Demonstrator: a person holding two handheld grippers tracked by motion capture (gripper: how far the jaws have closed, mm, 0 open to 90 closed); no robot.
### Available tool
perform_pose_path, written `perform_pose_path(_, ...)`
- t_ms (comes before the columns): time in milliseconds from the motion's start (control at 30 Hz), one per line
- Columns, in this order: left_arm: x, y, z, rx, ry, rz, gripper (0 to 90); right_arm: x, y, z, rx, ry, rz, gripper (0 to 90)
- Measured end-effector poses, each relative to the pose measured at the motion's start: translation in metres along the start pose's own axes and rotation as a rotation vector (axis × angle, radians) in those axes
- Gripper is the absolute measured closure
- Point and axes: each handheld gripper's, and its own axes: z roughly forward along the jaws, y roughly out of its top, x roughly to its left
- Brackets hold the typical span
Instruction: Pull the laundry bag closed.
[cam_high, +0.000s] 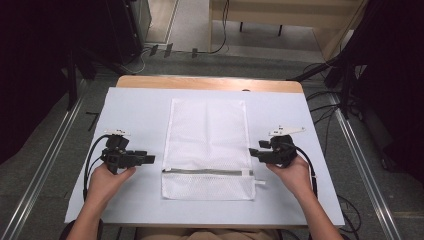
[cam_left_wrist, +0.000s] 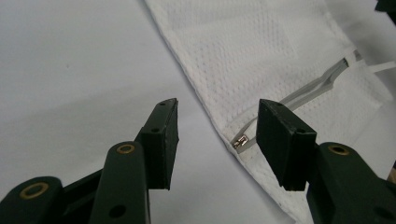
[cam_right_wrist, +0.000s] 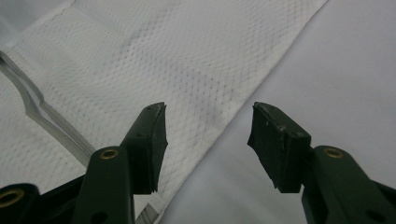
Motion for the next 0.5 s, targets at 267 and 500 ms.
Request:
perform_pose_path(267,-0.0038,0.0009,-0.0053,-0.03,0.003,0.028,41.6,-0.0004,0.0001,0.0005,0.014,0.013,-0.002,47.2)
perform_pose_path(500,-0.0014,0.0001,-0.0036,-0.015,-0.002,0.062,58.3,-0.0038,-0.0013,0.0024,0.048,0.051,0.036,50.4)
